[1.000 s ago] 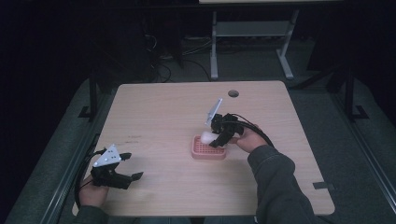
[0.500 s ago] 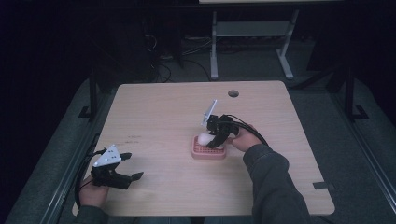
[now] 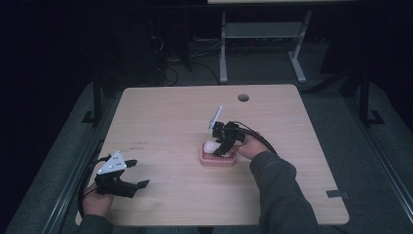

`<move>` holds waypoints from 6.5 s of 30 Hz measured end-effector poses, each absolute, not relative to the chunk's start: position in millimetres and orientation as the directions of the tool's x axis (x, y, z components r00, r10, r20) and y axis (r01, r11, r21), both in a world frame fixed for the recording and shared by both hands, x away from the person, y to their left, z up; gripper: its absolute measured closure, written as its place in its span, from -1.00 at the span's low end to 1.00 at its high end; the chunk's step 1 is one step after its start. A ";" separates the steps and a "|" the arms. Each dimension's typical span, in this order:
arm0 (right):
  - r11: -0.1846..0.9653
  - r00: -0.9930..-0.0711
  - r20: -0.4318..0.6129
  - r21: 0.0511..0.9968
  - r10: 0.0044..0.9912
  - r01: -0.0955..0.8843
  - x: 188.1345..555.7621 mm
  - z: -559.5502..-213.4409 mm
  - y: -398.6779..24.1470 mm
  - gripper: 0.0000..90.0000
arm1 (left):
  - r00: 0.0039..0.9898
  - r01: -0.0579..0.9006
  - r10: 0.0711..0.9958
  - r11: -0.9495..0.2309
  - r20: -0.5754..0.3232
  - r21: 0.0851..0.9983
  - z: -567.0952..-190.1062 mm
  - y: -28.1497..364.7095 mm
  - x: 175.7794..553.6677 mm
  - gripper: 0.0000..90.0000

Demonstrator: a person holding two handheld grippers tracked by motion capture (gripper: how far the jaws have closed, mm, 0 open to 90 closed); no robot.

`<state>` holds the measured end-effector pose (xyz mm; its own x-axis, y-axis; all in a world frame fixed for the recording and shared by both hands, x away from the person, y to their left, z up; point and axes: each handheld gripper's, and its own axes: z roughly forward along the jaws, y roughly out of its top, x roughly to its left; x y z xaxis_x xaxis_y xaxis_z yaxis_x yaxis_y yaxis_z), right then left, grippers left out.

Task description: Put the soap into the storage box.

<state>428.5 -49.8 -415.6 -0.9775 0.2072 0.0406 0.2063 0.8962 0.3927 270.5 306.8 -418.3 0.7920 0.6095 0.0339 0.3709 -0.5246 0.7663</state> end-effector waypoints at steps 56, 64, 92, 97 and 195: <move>0.857 -0.965 0.038 0.452 0.258 0.247 421.4 -412.0 -67.0 -0.16 | 0.793 0.369 0.608 -0.527 0.037 0.766 -418.5 306.4 270.5 -0.67; 0.848 -0.962 0.022 0.467 0.272 0.251 418.3 -403.7 -74.9 -0.23 | 0.793 0.369 0.608 -0.529 0.037 0.764 -418.6 305.9 270.4 -0.67; 0.791 -0.928 0.054 0.507 0.369 0.343 403.9 -393.2 -131.0 -0.37 | 0.794 0.367 0.607 -0.536 0.045 0.760 -419.0 305.8 270.5 -0.67; 0.775 -0.923 0.050 0.526 0.383 0.350 399.1 -393.8 -140.5 -0.37 | 0.794 0.370 0.607 -0.538 0.044 0.758 -419.1 305.4 270.3 -0.67; 0.643 -0.850 0.079 0.619 0.521 0.451 278.5 -443.3 -233.1 -0.45 | 0.788 0.385 0.614 -0.541 0.038 0.748 -422.6 304.9 271.7 -0.67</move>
<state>278.5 -233.1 -443.3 -0.8502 0.5206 0.0787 0.4511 0.6431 0.6188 271.7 304.9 -422.6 0.7882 0.6142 0.0385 0.3847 -0.5405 0.7482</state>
